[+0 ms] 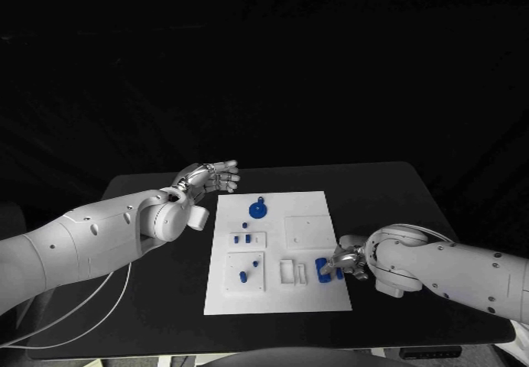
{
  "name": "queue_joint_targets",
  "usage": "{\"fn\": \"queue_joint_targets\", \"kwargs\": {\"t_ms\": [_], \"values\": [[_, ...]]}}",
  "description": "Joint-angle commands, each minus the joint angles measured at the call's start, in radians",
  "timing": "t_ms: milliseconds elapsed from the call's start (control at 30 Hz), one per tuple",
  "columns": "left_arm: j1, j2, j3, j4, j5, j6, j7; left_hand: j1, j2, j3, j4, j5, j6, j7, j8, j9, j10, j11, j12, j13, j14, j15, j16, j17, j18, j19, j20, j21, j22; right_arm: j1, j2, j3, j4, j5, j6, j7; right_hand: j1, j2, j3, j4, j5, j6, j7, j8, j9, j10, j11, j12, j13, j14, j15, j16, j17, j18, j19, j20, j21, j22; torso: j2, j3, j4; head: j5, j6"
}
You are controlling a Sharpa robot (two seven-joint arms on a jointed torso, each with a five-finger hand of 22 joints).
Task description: Assemble the parts on the task board
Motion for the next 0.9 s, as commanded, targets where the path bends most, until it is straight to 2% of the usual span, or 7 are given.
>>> {"fn": "queue_joint_targets", "kwargs": {"t_ms": [33,133,367,600,900], "values": [[0.000,0.000,0.000,0.006,-0.004,0.020,0.014,-0.010,-0.002,-0.007,0.001,-0.004,-0.008,0.000,0.003,-0.001,-0.006,0.000,0.000,-0.001,0.001,0.003,-0.006,0.001,0.007,-0.002,0.002,-0.004,0.000,-0.006,0.014,0.000,-0.014,-0.036,-0.015,0.012,-0.009,0.002,0.001,-0.008,-0.004,0.006,0.007,-0.002,0.001,0.000,-0.006,-0.006,0.002,-0.002,-0.005,0.005,0.001,0.060,-0.005,-0.003,0.004,0.021,0.001,0.0009,-0.0011,0.004,-0.004],[0.000,0.000,0.000,0.006,-0.004,0.021,0.012,-0.011,-0.001,-0.007,0.001,-0.004,-0.008,0.000,0.003,-0.001,-0.006,0.000,0.000,-0.001,0.000,0.003,-0.006,0.002,0.007,-0.002,0.002,-0.005,0.000,-0.011,0.029,0.000,-0.027,-0.040,-0.020,0.018,-0.010,0.002,0.004,-0.010,-0.004,0.005,0.007,-0.003,0.002,0.000,-0.006,-0.007,0.003,-0.002,-0.004,0.005,0.001,0.060,-0.005,-0.003,0.005,0.021,0.002,0.0017,-0.0011,0.008,-0.007],[0.000,0.000,0.000,0.005,-0.004,0.020,0.009,-0.014,0.002,-0.008,0.002,-0.004,-0.009,0.000,0.003,-0.002,-0.007,0.000,-0.001,-0.001,0.000,0.003,-0.008,0.003,0.007,-0.002,0.003,-0.006,0.000,-0.023,0.055,0.000,-0.050,-0.078,-0.062,0.029,-0.011,0.002,0.008,-0.014,-0.004,0.004,0.008,-0.004,0.003,-0.001,-0.005,-0.009,0.005,-0.002,-0.004,0.005,0.001,0.060,-0.006,-0.003,0.007,0.020,0.004,0.0008,-0.0023,0.015,-0.010],[0.000,0.002,0.000,0.006,-0.004,0.020,0.001,-0.021,0.005,-0.009,0.007,-0.004,-0.012,0.001,0.002,-0.003,-0.009,0.001,-0.001,-0.002,-0.001,0.004,-0.013,0.006,0.008,-0.003,0.004,-0.008,0.000,-0.032,0.085,0.000,-0.065,-0.097,-0.072,0.030,-0.022,-0.003,0.012,-0.012,-0.004,0.003,0.009,-0.006,0.005,0.000,-0.004,-0.012,0.009,-0.002,-0.003,0.004,0.000,0.060,-0.006,-0.002,0.010,0.020,0.004,0.0003,-0.0004,0.020,-0.013],[0.001,0.000,0.000,0.007,-0.004,0.021,-0.002,-0.024,0.008,-0.008,0.010,-0.003,-0.015,0.002,0.000,-0.004,-0.010,0.001,-0.002,-0.002,-0.002,0.004,-0.016,0.009,0.009,-0.003,0.004,-0.009,0.000,-0.040,0.110,0.001,-0.073,-0.094,-0.073,0.038,-0.069,0.012,-0.014,-0.018,-0.004,0.000,0.010,-0.011,0.013,0.003,-0.004,-0.019,0.021,-0.002,-0.002,0.005,0.001,0.060,-0.010,-0.002,0.018,0.019,0.004,-0.0005,-0.0011,0.021,-0.014]]}}
